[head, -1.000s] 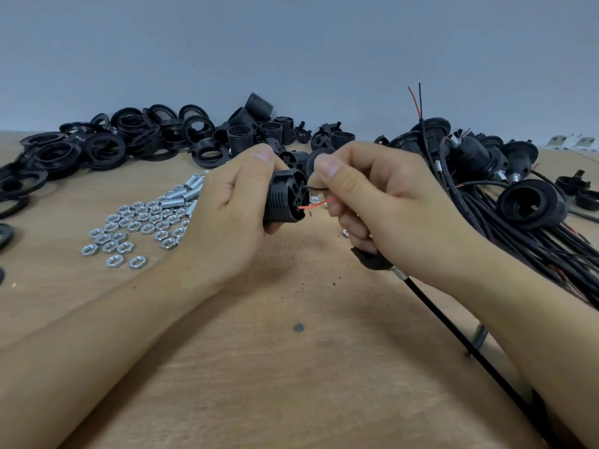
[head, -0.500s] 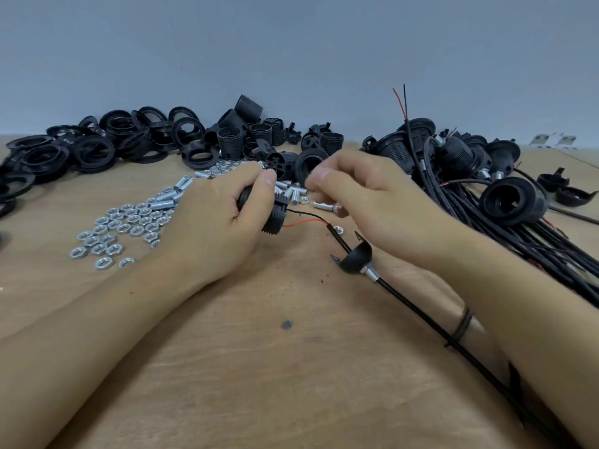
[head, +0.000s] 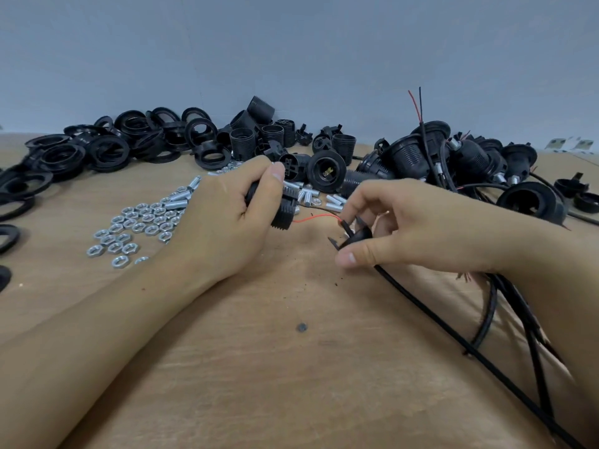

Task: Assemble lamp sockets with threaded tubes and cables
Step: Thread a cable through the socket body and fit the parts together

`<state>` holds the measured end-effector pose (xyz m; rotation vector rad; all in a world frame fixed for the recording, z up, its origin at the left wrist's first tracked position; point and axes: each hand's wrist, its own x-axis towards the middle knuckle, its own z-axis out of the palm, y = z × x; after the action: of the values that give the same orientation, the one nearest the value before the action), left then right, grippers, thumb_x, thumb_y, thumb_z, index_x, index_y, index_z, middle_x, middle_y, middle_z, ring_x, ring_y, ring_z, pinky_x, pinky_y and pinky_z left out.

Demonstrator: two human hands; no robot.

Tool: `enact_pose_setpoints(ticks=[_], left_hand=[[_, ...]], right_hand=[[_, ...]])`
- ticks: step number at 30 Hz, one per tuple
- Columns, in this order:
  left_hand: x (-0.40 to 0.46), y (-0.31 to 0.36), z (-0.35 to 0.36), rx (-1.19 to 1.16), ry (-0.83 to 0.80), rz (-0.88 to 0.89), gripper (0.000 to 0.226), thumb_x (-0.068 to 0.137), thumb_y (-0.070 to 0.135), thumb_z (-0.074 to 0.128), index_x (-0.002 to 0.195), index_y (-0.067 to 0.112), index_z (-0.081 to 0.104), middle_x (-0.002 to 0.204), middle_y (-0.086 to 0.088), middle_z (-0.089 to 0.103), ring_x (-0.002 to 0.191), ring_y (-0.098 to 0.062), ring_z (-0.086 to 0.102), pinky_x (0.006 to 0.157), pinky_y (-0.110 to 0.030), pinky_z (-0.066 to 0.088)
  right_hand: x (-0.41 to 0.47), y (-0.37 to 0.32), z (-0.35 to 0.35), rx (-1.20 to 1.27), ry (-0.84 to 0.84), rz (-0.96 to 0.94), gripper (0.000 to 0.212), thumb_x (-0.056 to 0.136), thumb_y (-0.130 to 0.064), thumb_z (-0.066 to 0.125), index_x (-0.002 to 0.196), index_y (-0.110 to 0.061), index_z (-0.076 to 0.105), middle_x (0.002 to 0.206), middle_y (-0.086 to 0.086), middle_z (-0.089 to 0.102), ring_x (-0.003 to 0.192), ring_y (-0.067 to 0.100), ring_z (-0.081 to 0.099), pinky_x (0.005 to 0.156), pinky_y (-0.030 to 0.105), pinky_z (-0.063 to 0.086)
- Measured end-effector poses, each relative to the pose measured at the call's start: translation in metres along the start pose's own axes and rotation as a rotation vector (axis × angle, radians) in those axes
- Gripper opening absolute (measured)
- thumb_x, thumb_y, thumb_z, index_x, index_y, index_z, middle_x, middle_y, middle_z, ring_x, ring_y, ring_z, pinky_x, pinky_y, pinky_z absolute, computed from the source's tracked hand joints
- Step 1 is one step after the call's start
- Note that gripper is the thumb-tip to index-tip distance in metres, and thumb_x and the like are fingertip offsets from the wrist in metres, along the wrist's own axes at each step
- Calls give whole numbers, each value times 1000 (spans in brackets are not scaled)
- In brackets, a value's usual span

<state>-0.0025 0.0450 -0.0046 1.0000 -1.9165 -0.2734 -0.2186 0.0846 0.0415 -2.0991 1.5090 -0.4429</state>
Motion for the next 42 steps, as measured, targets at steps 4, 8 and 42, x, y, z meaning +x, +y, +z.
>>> enact_pose_setpoints(ticks=[4,8,42], left_hand=[[1,1,-2,-68,35,3,46,102,33,37,78,-2,53,62,-10,44,59,-23,43,56,-34,35],[2,0,-4,-137,62,-38,49,101,36,37,79,-6,52,65,-21,48,61,-32,45,57,-44,36],[6,-5,-4,-313,76,-359,58,99,63,27,75,23,61,54,1,57,48,-7,51,49,-21,41]], right_hand=[[0,-4,3,138,146,-109,45,55,-53,78,90,-28,65,59,-24,59,46,0,49,53,9,38],[1,-7,13,65,252,-133,39,68,-43,81,102,-30,66,61,-32,57,49,2,52,56,6,36],[-1,-23,22,-270,451,-326,50,84,-22,75,130,-20,57,113,-7,64,104,14,56,90,26,41]])
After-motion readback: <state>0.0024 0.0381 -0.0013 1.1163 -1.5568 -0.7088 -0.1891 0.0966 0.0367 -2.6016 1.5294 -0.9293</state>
